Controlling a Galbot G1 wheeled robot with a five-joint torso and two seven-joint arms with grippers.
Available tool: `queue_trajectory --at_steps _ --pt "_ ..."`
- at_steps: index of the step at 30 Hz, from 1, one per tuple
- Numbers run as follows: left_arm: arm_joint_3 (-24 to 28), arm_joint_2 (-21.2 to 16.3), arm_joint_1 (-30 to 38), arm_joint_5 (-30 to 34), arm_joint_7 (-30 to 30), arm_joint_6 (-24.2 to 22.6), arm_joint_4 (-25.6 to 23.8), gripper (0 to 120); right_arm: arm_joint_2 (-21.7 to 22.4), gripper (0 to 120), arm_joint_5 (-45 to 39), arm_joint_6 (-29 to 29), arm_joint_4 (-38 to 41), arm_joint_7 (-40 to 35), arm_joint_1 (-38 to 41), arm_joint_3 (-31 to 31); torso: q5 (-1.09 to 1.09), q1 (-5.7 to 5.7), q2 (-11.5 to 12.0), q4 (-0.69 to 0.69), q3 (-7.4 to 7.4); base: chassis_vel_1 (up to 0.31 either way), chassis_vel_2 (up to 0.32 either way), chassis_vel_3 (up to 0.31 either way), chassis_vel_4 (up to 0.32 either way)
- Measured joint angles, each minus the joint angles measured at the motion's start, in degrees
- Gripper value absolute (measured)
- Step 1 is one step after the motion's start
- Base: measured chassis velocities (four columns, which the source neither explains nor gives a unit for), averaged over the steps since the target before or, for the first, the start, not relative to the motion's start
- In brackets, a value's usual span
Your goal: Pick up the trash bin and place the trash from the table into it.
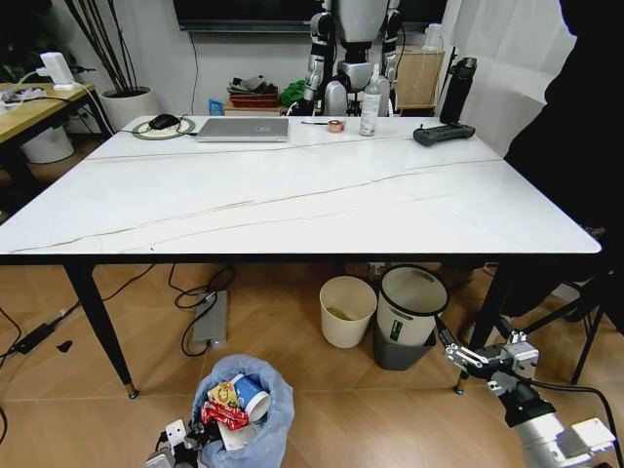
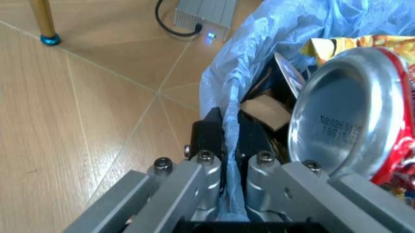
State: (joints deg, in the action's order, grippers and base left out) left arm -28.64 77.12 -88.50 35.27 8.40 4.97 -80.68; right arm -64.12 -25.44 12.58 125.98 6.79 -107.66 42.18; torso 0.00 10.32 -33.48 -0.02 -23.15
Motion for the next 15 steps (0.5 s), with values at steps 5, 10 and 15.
queue_trajectory --at_steps 5,10,15 --pt "-0.05 0.06 0.21 -0.01 -0.10 0.09 0.49 0 0.00 100 0.00 0.00 0.00 0.00 0.00 0.00 0.00 -0.40 1.13 0.00 0.72 0.000 0.000 0.000 0.000" --pt "-0.05 0.25 0.31 -0.10 -0.14 0.10 0.57 0 0.00 100 0.00 0.00 0.00 0.00 0.00 0.00 0.00 -0.82 2.26 0.00 1.45 0.000 0.000 0.000 0.000" --pt "-0.06 0.41 0.45 -0.31 -0.06 0.21 0.90 0 0.00 100 0.00 0.00 0.00 0.00 0.00 0.00 0.00 -1.30 3.41 0.00 2.13 0.000 0.000 0.000 0.000"
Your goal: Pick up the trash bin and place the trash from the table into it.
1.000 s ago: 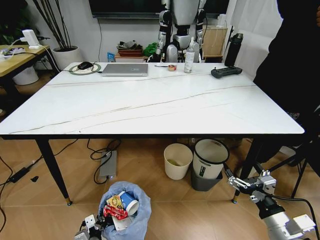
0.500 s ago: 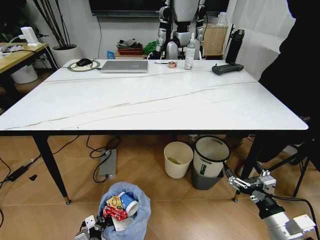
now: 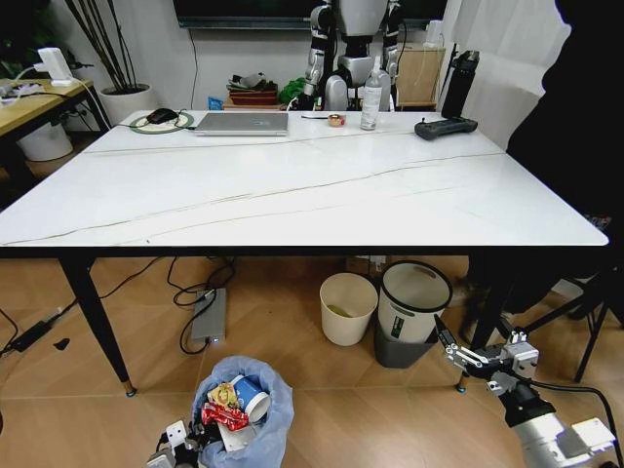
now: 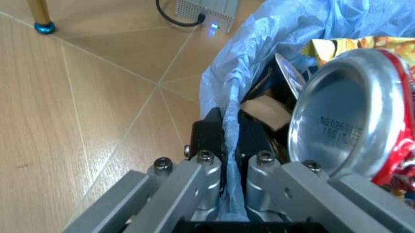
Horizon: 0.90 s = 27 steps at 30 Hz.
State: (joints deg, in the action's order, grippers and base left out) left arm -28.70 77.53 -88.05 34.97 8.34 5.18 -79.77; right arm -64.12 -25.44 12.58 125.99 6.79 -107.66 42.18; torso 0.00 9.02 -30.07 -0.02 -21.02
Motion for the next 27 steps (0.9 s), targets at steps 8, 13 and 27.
queue_trajectory --at_steps 8,13,27 --pt "0.01 0.19 0.45 -1.78 0.14 1.91 1.54 0 0.00 100 0.00 0.00 0.00 0.00 0.00 0.00 0.00 -0.20 0.83 0.00 0.62 0.000 0.000 0.000 0.000" --pt "-0.02 0.44 1.15 -1.96 0.15 2.41 3.40 0 0.00 100 0.00 0.00 0.00 0.00 0.00 0.00 0.00 -0.19 0.81 0.00 0.62 0.000 0.000 0.000 0.000" --pt "-0.05 0.64 1.67 -1.37 -0.31 2.83 4.83 10 0.00 100 0.00 0.00 0.00 0.00 0.00 0.00 0.06 -0.05 0.46 0.00 0.41 0.000 0.000 0.000 0.000"
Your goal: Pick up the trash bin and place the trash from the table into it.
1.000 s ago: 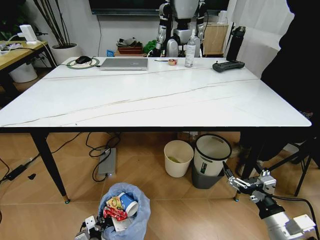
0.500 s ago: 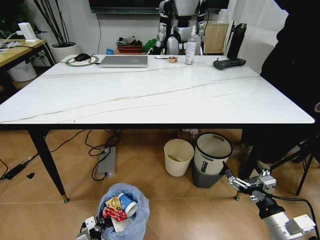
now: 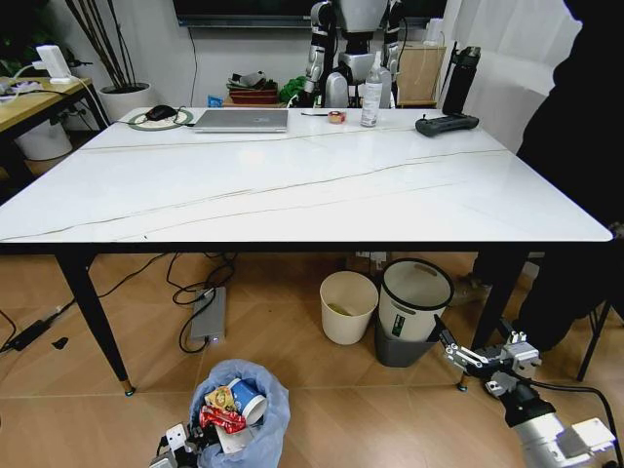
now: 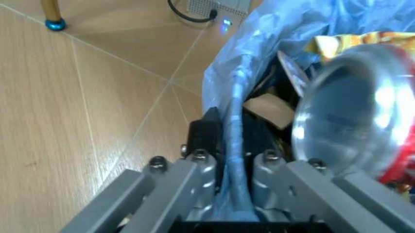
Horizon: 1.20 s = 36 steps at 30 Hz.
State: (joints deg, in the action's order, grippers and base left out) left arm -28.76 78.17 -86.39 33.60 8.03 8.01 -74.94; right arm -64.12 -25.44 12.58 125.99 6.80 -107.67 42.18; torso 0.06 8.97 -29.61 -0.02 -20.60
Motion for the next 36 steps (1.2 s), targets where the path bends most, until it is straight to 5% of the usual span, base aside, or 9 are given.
queue_trajectory --at_steps 15,23,29,36 --pt "-0.66 -0.45 -1.07 0.46 -0.12 1.16 -1.71 62 0.00 100 0.00 0.00 0.00 0.00 0.00 0.00 -0.05 0.07 -0.18 0.00 -0.11 0.000 0.000 0.000 0.000" --pt "-1.94 -1.96 -6.58 0.09 -0.64 3.16 -9.50 91 0.00 100 0.00 0.00 0.00 0.00 0.00 0.00 -0.06 0.10 -0.24 0.00 -0.15 0.000 0.000 0.000 0.000" --pt "-4.68 -2.80 -18.21 -6.00 -2.90 8.92 -23.01 100 0.00 100 0.00 0.00 0.00 0.00 0.00 0.00 -0.05 0.10 -0.28 -0.03 -0.17 0.000 0.000 0.000 0.000" --pt "-5.81 -2.04 -29.34 -16.83 -5.37 15.17 -50.38 100 0.00 100 0.00 0.00 0.00 0.00 0.00 0.00 -0.11 0.11 -0.32 0.01 -0.18 0.000 0.000 0.000 0.000"
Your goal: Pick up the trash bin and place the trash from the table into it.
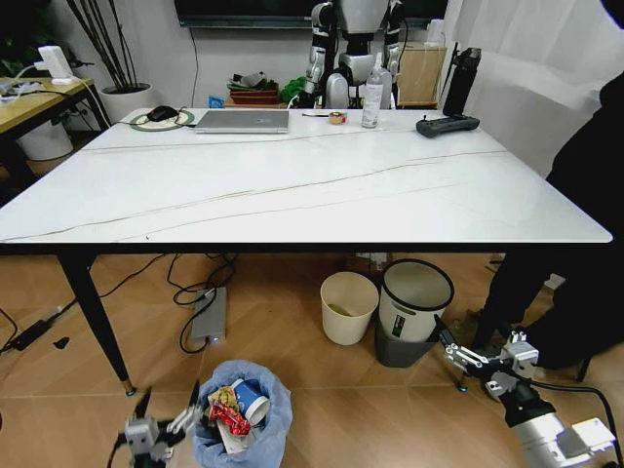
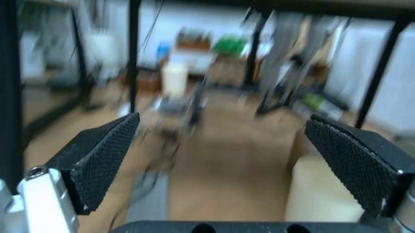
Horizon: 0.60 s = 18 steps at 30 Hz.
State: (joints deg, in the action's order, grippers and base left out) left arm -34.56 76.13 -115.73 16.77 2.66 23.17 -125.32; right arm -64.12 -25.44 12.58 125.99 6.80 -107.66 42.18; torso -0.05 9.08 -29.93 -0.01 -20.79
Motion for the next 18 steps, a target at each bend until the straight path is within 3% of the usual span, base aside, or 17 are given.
queue_trajectory --at_steps 4,18 --pt "0.17 0.02 -0.34 -0.29 0.01 -0.35 -1.33 100 0.00 100 0.00 0.00 0.00 0.00 0.00 0.00 0.10 0.01 0.00 -0.01 -0.01 0.000 0.000 0.000 0.000" --pt "0.27 0.04 0.02 -0.07 0.12 -0.73 -0.74 100 0.00 100 0.00 0.00 0.00 0.00 0.00 0.00 0.05 0.02 -0.02 -0.01 -0.02 0.000 0.000 0.000 0.000"
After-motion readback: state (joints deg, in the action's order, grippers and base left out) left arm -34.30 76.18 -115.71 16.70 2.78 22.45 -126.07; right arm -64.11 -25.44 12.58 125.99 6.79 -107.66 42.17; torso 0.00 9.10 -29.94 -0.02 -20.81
